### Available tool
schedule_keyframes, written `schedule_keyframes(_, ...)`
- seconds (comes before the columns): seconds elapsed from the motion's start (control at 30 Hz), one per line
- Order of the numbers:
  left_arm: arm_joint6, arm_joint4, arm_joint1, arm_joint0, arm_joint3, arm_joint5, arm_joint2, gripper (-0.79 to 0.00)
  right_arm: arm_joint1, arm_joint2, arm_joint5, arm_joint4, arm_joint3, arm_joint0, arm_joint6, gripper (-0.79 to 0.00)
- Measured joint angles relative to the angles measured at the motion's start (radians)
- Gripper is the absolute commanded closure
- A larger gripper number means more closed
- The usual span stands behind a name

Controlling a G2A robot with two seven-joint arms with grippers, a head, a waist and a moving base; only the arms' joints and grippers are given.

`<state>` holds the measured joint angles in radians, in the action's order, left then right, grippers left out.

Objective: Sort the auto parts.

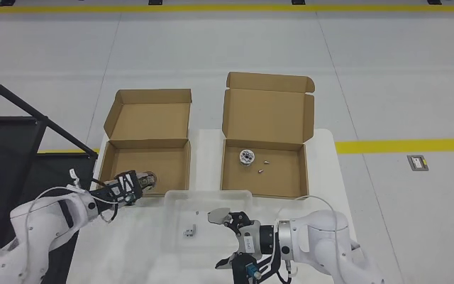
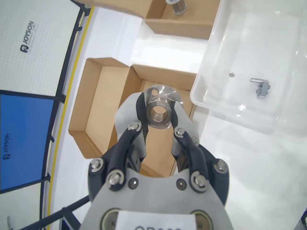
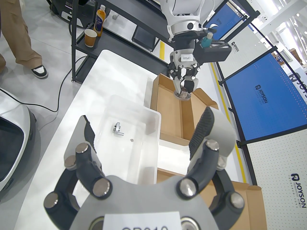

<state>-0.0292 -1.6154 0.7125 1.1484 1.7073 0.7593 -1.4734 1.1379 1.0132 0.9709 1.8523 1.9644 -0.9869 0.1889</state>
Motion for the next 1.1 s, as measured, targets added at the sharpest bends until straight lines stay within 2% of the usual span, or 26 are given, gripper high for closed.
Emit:
schedule_keyframes(0.1, -0.034, -0.010, 0.005, -0.048, -0.069, -0.041, 0.010, 0.000, 0.000, 0.000, 0.000, 0.000, 0.000, 0.000, 0.000, -0.785)
schedule_keyframes(0.2, -0.023, -0.016, 0.012, -0.121, -0.164, -0.041, 0.041, 0.000, 0.000, 0.000, 0.000, 0.000, 0.000, 0.000, 0.000, -0.785)
schedule_keyframes(0.3, -0.011, -0.022, 0.026, -0.212, -0.284, -0.042, 0.098, 0.000, 0.000, 0.000, 0.000, 0.000, 0.000, 0.000, 0.000, -0.785)
schedule_keyframes(0.4, 0.002, -0.073, 0.048, -0.304, -0.395, -0.046, 0.188, 0.000, 0.000, 0.000, 0.000, 0.000, 0.000, 0.000, 0.000, -0.785)
schedule_keyframes(0.53, 0.040, -0.103, 0.088, -0.434, -0.568, -0.029, 0.317, 0.000, 0.000, 0.000, 0.000, 0.000, 0.000, 0.000, 0.000, -0.785)
schedule_keyframes(0.83, 0.108, -0.257, 0.192, -0.658, -0.834, -0.036, 0.565, 0.000, 0.000, 0.000, 0.000, 0.000, 0.000, 0.000, 0.000, -0.785)
schedule_keyframes(1.1, 0.139, -0.270, 0.289, -0.804, -1.043, -0.009, 0.677, 0.000, 0.000, 0.000, 0.000, 0.000, 0.000, 0.000, 0.000, -0.785)
